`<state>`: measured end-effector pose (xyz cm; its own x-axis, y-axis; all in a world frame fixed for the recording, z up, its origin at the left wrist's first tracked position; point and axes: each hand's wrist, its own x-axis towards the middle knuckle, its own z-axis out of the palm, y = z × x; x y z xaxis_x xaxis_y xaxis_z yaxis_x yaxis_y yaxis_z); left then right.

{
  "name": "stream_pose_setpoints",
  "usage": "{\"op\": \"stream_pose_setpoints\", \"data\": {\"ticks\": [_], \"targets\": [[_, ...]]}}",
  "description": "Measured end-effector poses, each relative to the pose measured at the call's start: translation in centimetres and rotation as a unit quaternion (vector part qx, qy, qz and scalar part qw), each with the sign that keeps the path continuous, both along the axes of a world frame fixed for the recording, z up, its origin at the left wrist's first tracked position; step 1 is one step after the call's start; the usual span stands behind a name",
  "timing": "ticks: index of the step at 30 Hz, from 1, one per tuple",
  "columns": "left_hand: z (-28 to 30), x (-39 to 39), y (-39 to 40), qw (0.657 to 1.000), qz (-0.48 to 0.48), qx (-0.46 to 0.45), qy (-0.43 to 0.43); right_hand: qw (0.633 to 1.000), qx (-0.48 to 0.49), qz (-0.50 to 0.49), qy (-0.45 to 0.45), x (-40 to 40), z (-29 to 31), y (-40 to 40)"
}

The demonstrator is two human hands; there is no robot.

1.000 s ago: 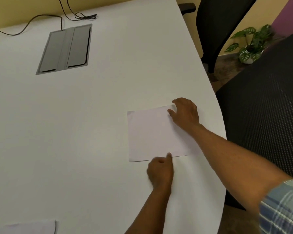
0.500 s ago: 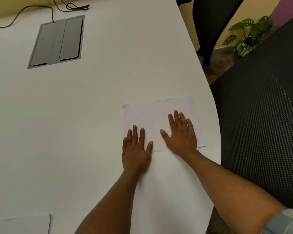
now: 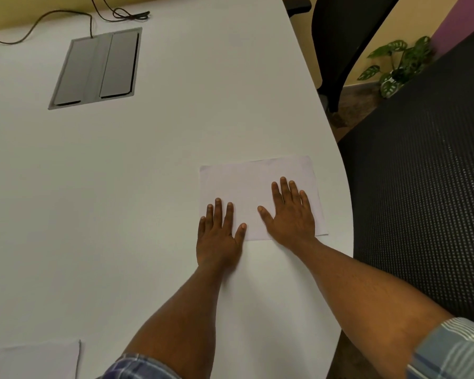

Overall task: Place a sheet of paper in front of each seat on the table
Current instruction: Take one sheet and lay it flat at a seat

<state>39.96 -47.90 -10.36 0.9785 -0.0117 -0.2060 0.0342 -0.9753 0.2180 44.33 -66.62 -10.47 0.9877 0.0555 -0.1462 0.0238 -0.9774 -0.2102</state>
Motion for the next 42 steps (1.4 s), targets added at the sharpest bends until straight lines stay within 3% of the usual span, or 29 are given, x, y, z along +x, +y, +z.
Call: {"op": "stream_pose_setpoints", "data": {"ticks": [11,17,25,32,36,42], "targets": [[0.2,0.0,0.1,1.000,-0.002,-0.011,-0.009,0.999,0.030,0.007,-0.020,-0.3,0.7,0.1],[5.0,-1.1,0.6,0.994,0.021,-0.014,-0.108,0.990,0.072,0.023,-0.116,-1.6,5.2,2.4],[11.4,-10.9,5.4,0.984,0.100,-0.051,-0.136,0.980,0.165,0.053,-0.094,-9.3,9.7,7.9],[12.6,-21.0,11.2,0.971,0.189,-0.067,-0.133,0.965,0.247,0.082,-0.010,-18.6,10.6,13.7],[12.2,-26.3,16.2,0.937,0.304,-0.092,-0.146,0.952,0.285,0.103,0.037,-24.2,9.7,17.9],[10.9,-33.6,25.7,0.887,0.442,-0.099,-0.087,0.916,0.299,0.050,0.264,-31.5,7.8,25.8]]}}
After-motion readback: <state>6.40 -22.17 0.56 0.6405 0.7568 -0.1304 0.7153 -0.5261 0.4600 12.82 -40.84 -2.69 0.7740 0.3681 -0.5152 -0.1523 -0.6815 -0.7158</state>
